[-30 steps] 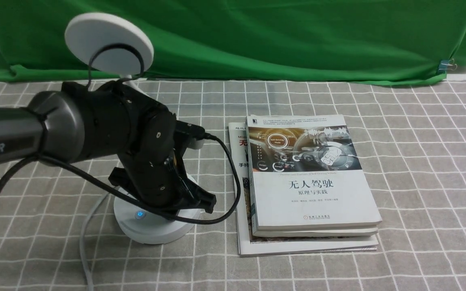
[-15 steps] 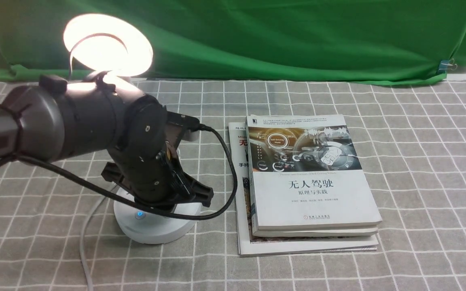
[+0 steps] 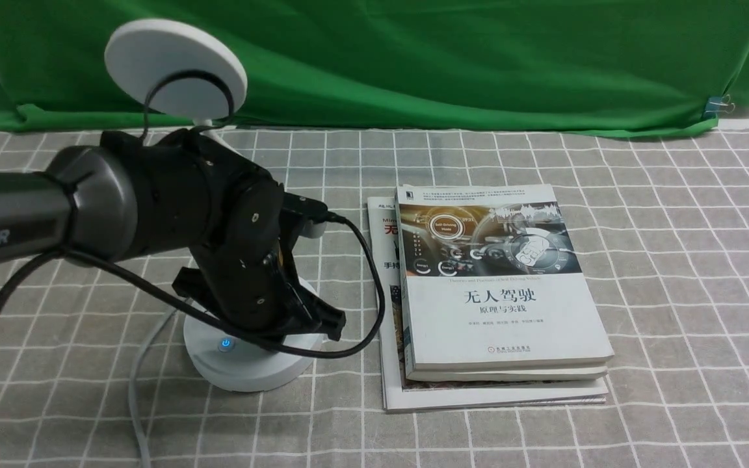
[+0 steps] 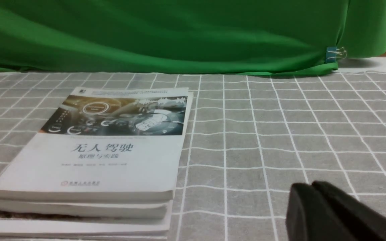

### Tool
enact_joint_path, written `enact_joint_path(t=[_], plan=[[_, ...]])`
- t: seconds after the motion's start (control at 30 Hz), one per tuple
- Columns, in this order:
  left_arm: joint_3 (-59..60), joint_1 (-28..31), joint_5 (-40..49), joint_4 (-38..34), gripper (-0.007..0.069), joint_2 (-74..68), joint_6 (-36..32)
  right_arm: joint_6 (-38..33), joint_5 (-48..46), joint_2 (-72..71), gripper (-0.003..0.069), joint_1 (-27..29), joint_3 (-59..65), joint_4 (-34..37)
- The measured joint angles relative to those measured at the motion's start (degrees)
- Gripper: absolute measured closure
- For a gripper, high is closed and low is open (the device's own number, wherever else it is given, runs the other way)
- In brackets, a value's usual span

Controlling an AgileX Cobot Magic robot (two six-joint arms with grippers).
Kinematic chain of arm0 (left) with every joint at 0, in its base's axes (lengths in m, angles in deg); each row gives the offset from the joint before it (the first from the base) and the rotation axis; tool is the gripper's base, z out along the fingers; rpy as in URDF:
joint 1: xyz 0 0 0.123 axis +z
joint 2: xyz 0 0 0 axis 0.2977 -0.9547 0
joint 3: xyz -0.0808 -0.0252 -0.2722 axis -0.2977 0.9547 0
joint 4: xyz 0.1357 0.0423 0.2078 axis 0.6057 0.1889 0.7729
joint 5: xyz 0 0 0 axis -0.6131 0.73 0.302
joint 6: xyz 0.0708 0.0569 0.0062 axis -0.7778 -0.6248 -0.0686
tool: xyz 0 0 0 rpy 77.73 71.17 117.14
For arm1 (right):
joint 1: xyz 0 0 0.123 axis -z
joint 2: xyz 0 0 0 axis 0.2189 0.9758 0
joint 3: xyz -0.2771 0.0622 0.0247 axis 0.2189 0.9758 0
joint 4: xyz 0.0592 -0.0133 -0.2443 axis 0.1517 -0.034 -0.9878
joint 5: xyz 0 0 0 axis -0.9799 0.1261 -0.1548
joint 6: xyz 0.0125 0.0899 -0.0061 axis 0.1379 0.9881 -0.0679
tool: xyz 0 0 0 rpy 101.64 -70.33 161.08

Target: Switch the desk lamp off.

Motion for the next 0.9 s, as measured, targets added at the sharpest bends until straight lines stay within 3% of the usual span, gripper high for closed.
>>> enact_joint_path(t=[0.3,0.5,0.73,0.9], plan=[[1.0,0.0,4.8,-0.1,0.0624,7.0,1.2,0.0,0.0,0.0,0.0617,0.0,0.0,0.0],[9.7,0.0,2.9,-3.6,0.0624,13.4,1.3,0.0,0.0,0.0,0.0617,0.0,0.0,0.0],[27.9,0.0,-9.0,-2.2,0.0624,33.5,1.4,0.0,0.0,0.0,0.0617,0.0,0.0,0.0],[41.2,0.0,-25.2,-0.7,0.0624,51.2,1.4,0.0,0.0,0.0,0.0617,0.0,0.0,0.0]])
